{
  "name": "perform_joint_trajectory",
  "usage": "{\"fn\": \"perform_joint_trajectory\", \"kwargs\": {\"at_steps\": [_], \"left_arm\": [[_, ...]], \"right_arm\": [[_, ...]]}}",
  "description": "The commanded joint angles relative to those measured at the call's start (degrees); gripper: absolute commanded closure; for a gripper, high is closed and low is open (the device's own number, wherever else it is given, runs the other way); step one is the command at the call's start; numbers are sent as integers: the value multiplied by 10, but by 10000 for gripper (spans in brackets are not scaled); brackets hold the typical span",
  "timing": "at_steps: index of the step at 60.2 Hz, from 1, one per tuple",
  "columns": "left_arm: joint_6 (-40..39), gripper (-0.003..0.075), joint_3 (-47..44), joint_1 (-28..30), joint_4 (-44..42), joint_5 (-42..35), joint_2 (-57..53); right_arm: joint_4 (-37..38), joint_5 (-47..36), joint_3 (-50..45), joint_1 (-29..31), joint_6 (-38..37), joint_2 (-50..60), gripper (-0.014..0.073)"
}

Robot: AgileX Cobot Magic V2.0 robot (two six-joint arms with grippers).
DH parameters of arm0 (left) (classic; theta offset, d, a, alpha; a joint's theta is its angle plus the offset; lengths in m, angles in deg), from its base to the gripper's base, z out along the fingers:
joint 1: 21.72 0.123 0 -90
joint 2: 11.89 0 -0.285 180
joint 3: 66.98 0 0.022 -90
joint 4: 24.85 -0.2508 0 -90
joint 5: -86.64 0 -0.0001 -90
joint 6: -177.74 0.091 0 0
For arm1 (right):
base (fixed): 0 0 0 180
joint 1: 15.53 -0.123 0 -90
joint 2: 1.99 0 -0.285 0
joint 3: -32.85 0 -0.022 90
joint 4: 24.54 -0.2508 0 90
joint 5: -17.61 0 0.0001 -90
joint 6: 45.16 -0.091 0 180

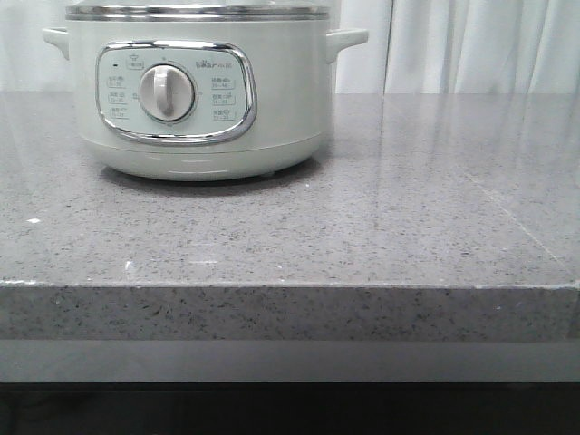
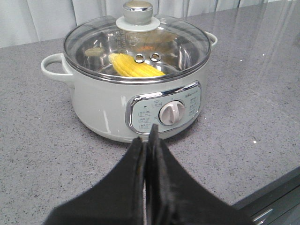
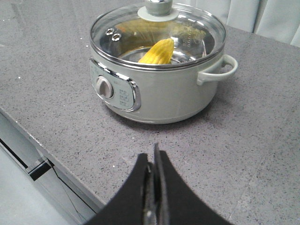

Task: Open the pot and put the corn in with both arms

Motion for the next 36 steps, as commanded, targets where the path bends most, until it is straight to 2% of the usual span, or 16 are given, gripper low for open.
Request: {"fn": "perform_joint_trajectory", "kwargs": {"at_steps": [1, 27, 36], "left_arm": [[0, 741, 15, -1, 5, -46, 1], [0, 741, 6, -3, 5, -49, -8], [0, 741, -42, 32, -1, -59, -65]], "right_arm": [[1, -39, 14, 0, 3, 2, 661], [1, -37, 14, 0, 3, 2, 661], [1, -37, 14, 0, 3, 2, 661]]}}
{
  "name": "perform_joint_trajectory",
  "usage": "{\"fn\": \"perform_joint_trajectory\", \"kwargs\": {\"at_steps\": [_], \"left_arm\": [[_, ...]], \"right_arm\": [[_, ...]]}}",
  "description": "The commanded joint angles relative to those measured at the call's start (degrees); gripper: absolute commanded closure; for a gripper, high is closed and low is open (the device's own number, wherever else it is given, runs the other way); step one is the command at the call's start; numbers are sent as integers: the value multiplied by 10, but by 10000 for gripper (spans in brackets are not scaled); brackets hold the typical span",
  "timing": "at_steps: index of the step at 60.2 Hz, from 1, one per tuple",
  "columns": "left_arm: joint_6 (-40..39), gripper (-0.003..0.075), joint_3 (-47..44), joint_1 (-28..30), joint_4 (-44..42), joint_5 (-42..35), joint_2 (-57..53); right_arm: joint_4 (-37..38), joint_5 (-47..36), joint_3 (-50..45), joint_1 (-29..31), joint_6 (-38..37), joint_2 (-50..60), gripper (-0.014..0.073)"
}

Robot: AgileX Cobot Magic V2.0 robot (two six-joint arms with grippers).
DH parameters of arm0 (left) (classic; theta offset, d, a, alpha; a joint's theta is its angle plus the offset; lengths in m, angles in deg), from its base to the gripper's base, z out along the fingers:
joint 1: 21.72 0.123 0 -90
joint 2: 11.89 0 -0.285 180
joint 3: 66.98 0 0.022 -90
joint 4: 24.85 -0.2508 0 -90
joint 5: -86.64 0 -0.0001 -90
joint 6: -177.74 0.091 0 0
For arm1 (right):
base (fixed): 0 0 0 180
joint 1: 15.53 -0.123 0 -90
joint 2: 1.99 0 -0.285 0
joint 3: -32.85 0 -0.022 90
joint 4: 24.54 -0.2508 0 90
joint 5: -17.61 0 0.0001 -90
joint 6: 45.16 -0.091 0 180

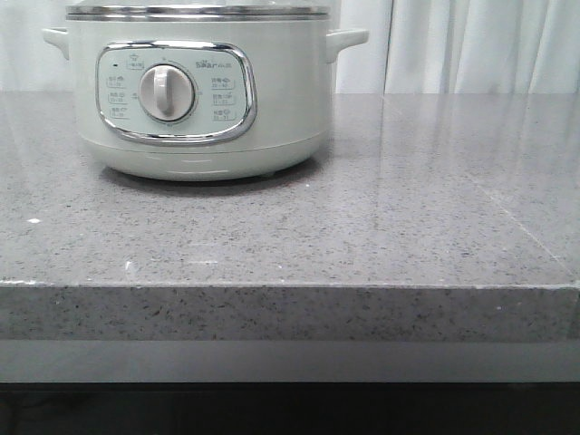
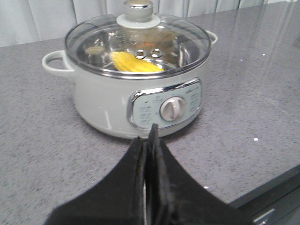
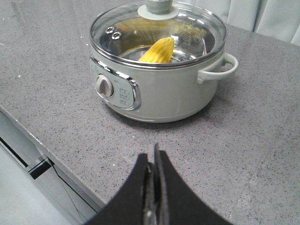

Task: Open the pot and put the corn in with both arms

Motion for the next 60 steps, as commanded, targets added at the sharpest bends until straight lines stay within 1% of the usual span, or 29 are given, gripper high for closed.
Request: {"fn": "perform_joint_trajectory", "kwargs": {"at_steps": [1, 5, 14, 24, 31, 37, 39, 42, 60], "left_arm": [[0, 741, -17, 25, -1, -58, -32], [-1, 741, -61, 53, -1, -91, -68], [-1, 741, -174, 118, 3, -195, -150], [-2, 741, -296, 172, 6, -299, -233], [-2, 741, -352, 199, 22, -347, -274], [-2, 741, -377, 221, 48, -369, -283], [-2, 741, -377, 227, 52, -353, -283], [-2, 741, -375, 233, 52, -353, -284], [-2, 741, -375, 223, 52, -353, -284]], "right_arm": [[1, -40, 14, 0, 3, 2, 661], [1, -40, 14, 0, 3, 2, 661], [1, -40, 14, 0, 3, 2, 661], [1, -40, 14, 0, 3, 2, 661], [1, -40, 14, 0, 3, 2, 661], [1, -39, 14, 0, 3, 2, 661], [1, -38, 14, 0, 3, 2, 661], [1, -39, 14, 0, 3, 2, 661], [1, -36, 14, 0, 3, 1, 661]]}}
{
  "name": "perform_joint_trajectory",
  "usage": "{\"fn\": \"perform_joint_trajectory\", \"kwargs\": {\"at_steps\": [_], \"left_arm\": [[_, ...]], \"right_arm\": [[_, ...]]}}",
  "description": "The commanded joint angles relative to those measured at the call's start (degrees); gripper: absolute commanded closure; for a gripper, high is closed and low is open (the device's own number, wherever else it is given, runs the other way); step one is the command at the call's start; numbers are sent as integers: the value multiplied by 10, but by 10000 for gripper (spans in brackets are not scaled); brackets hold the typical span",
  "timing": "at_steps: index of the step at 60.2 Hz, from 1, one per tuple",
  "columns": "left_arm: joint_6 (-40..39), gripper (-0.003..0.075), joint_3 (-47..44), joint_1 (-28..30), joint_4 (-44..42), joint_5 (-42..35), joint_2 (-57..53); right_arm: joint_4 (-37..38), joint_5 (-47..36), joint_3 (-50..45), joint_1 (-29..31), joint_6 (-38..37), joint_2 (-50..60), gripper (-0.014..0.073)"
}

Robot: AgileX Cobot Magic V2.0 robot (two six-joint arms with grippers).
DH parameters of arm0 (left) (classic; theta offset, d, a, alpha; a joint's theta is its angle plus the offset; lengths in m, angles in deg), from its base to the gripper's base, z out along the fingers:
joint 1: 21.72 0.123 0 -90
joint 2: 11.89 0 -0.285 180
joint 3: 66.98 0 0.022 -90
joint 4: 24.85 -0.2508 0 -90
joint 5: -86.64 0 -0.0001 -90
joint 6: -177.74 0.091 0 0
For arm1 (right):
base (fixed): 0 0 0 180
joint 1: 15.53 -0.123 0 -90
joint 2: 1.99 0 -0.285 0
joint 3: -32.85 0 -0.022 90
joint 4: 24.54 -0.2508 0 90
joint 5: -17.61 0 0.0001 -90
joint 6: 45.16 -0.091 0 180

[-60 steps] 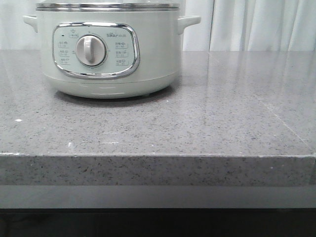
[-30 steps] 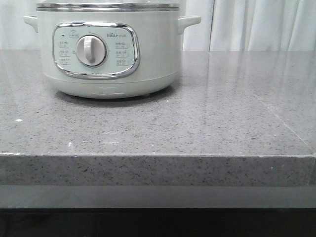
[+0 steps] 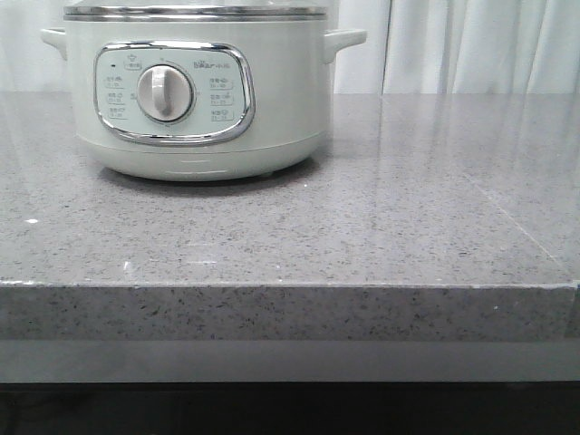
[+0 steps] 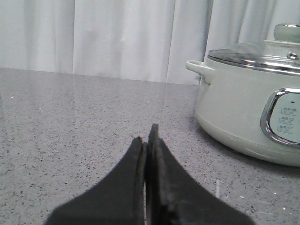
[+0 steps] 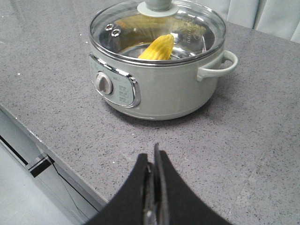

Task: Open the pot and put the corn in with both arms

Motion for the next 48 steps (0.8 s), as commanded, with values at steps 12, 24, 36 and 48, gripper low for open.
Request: {"fn": "perform_joint_trajectory", "kwargs": {"at_steps": [12, 24, 36, 48], "left_arm": [[-2, 741, -2, -6, 5, -47, -11], [-2, 741, -2, -6, 5, -47, -11], [-2, 741, -2, -6, 5, -47, -11], [-2, 741, -2, -6, 5, -47, -11]], "right_arm": [[1, -39, 14, 0, 3, 1, 661], [1, -39, 14, 0, 3, 1, 661], [1, -39, 14, 0, 3, 1, 661], [1, -42, 10, -2, 3, 8, 661]]}}
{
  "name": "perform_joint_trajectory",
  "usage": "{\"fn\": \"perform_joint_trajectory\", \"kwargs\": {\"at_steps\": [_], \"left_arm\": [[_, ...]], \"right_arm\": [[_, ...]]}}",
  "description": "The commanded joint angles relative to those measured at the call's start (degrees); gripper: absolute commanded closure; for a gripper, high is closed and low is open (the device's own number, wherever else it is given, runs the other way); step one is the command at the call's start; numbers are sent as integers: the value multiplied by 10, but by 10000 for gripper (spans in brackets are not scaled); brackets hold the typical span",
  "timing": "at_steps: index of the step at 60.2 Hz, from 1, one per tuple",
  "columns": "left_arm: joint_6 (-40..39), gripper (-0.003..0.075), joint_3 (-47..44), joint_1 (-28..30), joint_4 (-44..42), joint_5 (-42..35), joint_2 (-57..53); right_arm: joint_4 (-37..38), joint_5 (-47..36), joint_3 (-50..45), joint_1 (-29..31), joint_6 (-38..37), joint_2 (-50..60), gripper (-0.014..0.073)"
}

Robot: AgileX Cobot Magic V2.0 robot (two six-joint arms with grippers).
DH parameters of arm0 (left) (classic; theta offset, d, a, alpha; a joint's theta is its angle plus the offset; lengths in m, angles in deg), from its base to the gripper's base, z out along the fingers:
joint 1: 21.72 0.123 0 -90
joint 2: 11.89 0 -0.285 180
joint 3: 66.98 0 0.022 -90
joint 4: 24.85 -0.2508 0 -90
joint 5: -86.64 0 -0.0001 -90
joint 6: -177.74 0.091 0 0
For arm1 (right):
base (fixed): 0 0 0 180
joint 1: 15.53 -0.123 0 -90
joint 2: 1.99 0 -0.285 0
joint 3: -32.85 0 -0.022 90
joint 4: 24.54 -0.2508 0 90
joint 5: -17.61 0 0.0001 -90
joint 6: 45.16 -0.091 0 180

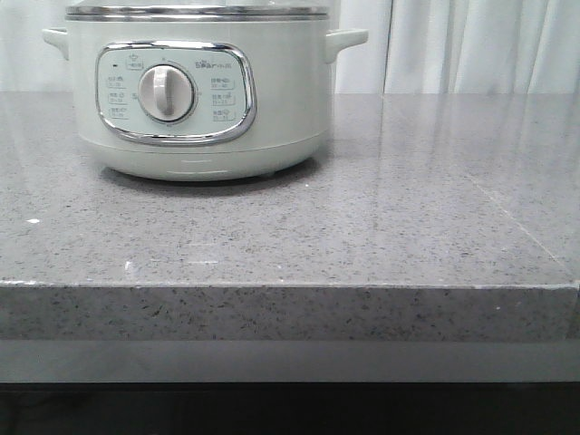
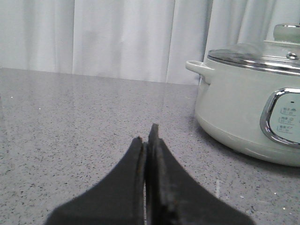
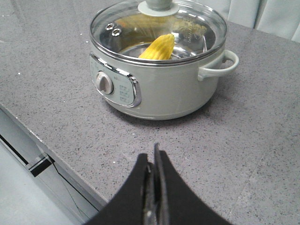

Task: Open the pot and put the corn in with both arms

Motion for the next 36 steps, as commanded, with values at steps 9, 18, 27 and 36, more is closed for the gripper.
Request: {"fn": "perform_joint_trajectory", "kwargs": {"at_steps": [9, 18, 27, 36], "left_arm": [[-2, 741, -2, -5, 5, -47, -11], [-2, 741, -2, -5, 5, -47, -11], [-2, 741, -2, -5, 5, -47, -11], [-2, 741, -2, -5, 5, -47, -11]], "right_arm": [[5, -69, -26, 68, 8, 58, 661], [5, -143, -117, 182, 8, 150, 661], [5, -221, -238, 250, 8, 247, 661], [5, -287, -351, 285, 8, 328, 661]]}}
